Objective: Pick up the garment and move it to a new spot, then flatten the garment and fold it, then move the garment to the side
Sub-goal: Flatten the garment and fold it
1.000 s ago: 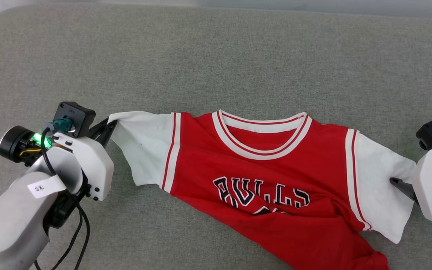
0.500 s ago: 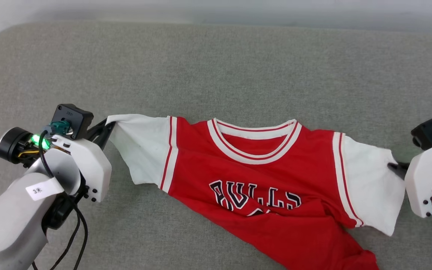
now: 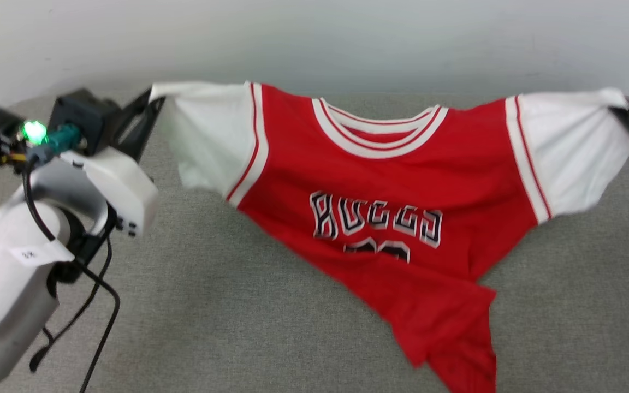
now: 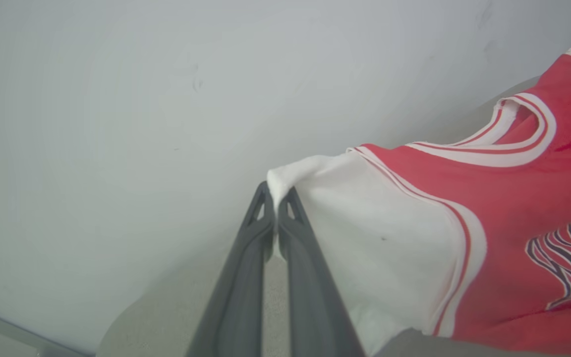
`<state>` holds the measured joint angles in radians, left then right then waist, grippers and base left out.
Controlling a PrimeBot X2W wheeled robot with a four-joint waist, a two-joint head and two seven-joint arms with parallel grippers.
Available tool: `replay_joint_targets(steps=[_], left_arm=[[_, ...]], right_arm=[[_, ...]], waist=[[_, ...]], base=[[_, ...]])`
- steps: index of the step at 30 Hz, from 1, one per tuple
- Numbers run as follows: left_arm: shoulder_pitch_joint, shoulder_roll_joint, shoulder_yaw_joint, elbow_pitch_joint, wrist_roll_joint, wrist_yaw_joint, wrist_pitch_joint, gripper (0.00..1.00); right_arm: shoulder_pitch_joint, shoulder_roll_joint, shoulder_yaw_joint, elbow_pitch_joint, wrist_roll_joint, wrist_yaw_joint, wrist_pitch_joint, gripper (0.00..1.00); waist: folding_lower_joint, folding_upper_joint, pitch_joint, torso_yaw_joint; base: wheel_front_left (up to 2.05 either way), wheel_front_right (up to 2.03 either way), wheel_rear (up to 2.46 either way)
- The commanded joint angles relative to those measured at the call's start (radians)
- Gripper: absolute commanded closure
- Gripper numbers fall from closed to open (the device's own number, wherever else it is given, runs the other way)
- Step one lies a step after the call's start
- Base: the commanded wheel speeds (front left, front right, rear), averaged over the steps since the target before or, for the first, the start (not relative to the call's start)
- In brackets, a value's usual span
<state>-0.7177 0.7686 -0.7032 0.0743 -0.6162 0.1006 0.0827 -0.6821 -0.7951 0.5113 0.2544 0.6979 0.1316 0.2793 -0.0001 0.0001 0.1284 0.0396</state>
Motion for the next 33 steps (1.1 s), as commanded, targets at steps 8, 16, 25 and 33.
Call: replay_joint_targets(steps=[8, 16, 25, 33], left_arm=[[-0.206, -0.044, 0.025, -0.036, 0.059, -0.028, -0.017, 1.00], [-0.384, -0.112, 0.032, 0.033, 0.079, -0.065, -0.016, 1.00], [-0.637, -0.190, 0.040, 0.186, 0.105, -0.125, -0.014, 1.00], [-0.897, -0.245, 0.083, 0.361, 0.119, -0.151, -0.046, 1.00]], right_arm=[[-0.113, 0.043, -0.123, -0.085, -0.072, -0.002, -0.014, 1.00], [-0.246, 0.109, -0.189, -0.101, -0.129, -0.002, 0.020, 1.00], [-0.527, 0.149, -0.148, 0.000, -0.214, -0.002, 0.067, 1.00], [-0.843, 0.185, -0.099, 0.160, -0.296, -0.002, 0.031, 1.00]], waist=[[0.0001, -0.0001, -0.011, -0.011], [0.0001, -0.0001, 0.045, -0.015], [0.0001, -0.0001, 0.211, -0.015], [0.0001, -0.0001, 0.357, -0.014]], base=[[0.00, 0.00, 0.00], [0.00, 0.00, 0.00], [0.00, 0.00, 0.00], [0.00, 0.00, 0.00]])
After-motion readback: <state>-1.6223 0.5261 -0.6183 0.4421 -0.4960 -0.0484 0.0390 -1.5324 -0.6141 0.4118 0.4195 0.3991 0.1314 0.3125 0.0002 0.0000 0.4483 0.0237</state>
